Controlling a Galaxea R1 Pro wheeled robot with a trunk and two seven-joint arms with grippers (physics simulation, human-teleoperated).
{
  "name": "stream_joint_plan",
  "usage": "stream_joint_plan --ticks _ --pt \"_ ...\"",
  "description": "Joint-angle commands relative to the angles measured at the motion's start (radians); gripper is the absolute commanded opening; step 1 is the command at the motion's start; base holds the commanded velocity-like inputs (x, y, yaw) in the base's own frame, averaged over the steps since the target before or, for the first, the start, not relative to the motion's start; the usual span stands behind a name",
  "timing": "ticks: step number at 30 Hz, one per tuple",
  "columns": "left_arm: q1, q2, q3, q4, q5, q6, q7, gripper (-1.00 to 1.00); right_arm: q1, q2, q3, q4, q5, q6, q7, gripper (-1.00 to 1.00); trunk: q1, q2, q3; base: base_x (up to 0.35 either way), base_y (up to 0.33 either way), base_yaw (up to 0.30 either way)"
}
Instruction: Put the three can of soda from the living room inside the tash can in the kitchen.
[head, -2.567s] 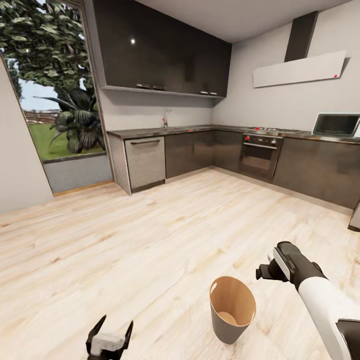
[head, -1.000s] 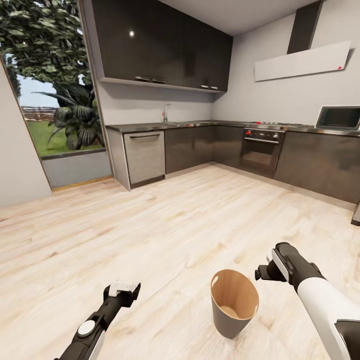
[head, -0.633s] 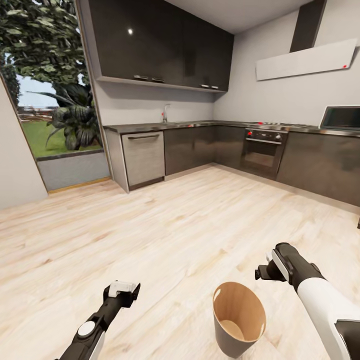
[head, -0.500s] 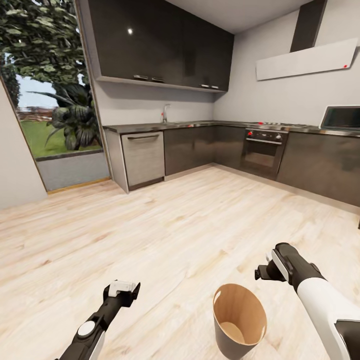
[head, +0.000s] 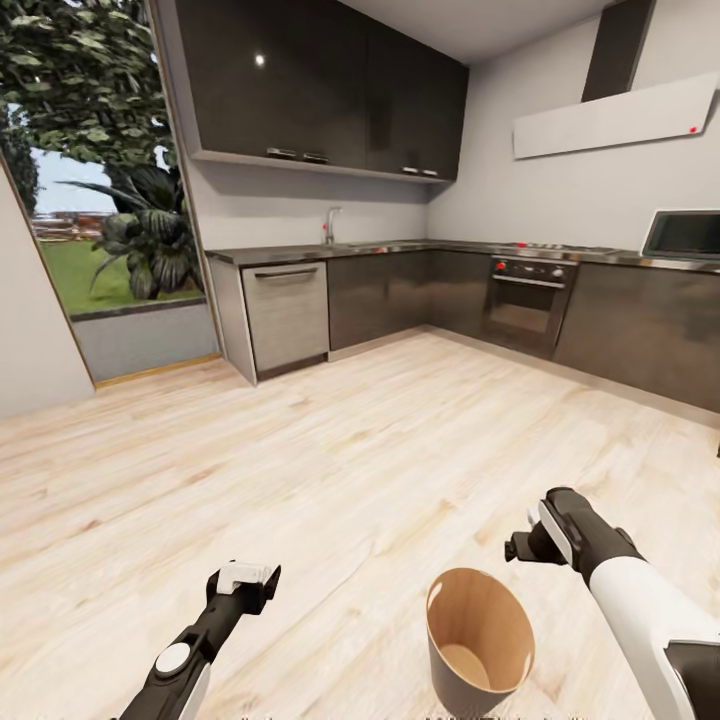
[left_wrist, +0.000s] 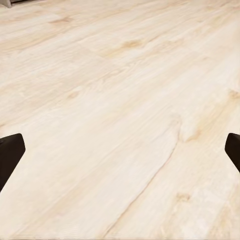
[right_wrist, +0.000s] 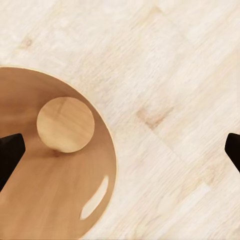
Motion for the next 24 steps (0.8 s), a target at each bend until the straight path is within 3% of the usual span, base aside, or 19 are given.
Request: stream_joint_plan --ticks 1,10,24 --pt "0.0 0.0 0.0 0.0 0.0 0.0 0.0 1.0 0.0 0.001 -0.001 0.001 0.0 0.0 0.0 1.0 0.0 0.0 -0.004 0.002 0.0 0.0" --pt "0.0 0.0 0.002 0.001 -0.002 0.003 0.002 1.0 0.002 0.005 -0.001 0.077 0.001 -0.007 -0.001 1.0 0.004 -0.002 -0.039 0.001 0.0 0.0" --pt "0.0 0.001 0.001 0.001 -0.003 0.003 0.002 1.0 0.002 0.001 -0.004 0.093 0.005 -0.036 0.0 1.0 0.011 -0.006 -0.093 0.0 0.0 0.0"
